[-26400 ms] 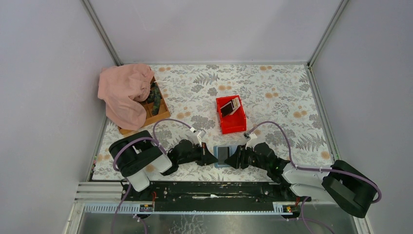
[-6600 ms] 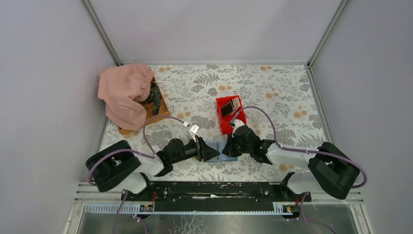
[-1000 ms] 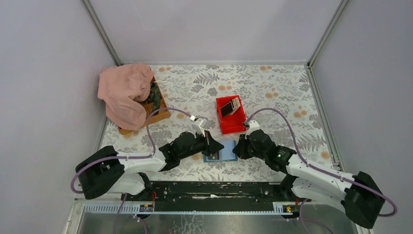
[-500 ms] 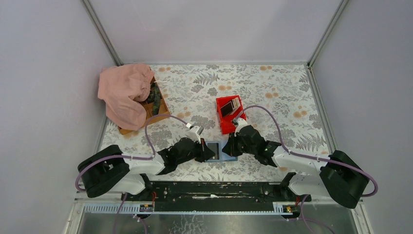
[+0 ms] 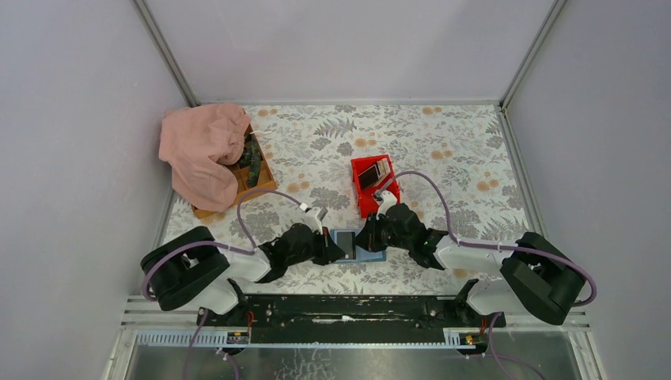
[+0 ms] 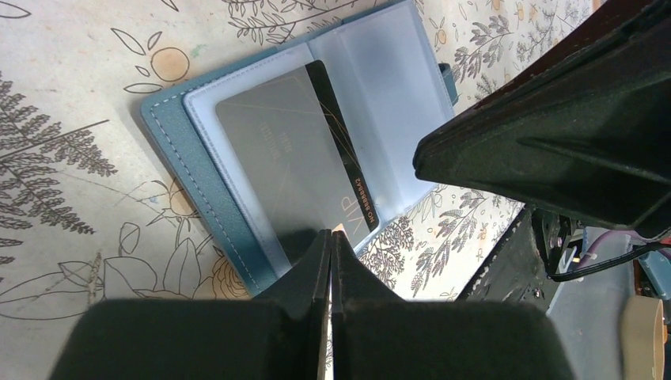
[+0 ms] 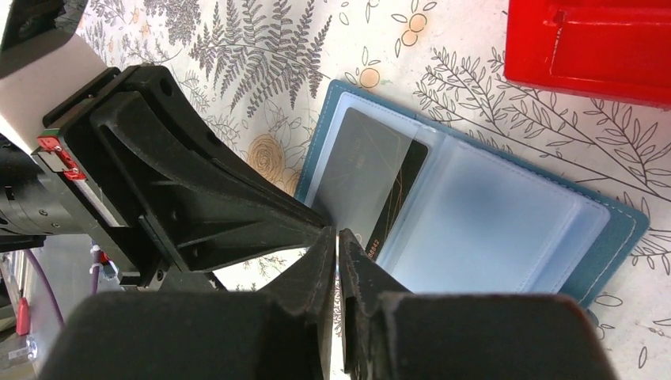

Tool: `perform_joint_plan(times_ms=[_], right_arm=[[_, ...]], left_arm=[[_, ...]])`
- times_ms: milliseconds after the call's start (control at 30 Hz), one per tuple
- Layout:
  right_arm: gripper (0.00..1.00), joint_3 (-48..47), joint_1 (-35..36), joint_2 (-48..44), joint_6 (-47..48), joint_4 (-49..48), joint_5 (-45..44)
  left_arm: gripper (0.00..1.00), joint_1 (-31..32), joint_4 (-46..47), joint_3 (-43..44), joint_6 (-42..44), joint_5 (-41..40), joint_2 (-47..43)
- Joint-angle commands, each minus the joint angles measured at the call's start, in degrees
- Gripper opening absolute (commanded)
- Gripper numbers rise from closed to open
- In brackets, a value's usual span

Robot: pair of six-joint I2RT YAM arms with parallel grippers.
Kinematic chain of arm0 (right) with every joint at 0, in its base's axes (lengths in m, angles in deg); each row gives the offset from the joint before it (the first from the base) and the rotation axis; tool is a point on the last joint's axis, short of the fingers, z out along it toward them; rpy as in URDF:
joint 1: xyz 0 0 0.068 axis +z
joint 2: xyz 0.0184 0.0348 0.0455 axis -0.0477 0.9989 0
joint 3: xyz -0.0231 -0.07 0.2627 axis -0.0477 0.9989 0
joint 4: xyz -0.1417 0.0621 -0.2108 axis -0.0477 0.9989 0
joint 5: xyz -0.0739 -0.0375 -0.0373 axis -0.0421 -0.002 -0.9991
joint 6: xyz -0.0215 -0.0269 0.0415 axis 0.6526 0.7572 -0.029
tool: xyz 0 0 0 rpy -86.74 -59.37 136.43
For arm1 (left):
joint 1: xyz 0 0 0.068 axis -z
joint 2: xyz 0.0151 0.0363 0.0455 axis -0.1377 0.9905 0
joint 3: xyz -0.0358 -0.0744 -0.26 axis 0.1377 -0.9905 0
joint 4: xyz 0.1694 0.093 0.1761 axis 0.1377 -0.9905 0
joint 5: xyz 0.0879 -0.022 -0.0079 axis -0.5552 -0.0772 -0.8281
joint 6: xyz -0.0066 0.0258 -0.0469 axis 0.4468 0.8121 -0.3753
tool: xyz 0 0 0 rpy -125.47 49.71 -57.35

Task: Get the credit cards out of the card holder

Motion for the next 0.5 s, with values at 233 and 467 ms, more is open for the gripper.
perform_joint_plan(times_ms=[233,467], right_arm=[[0.22,2.60,0.33,2.51,-0.97,-5.22,-2.10],[0.24,2.82,0.28,5.98,-1.28,-7.34,-1.71]], left_arm=[[0.00,-0.69,6.16,-1.97,-0.96,2.05,0.98],[0.00,-0.68,2.31,-2.31,-0.49,1.54,-4.28]])
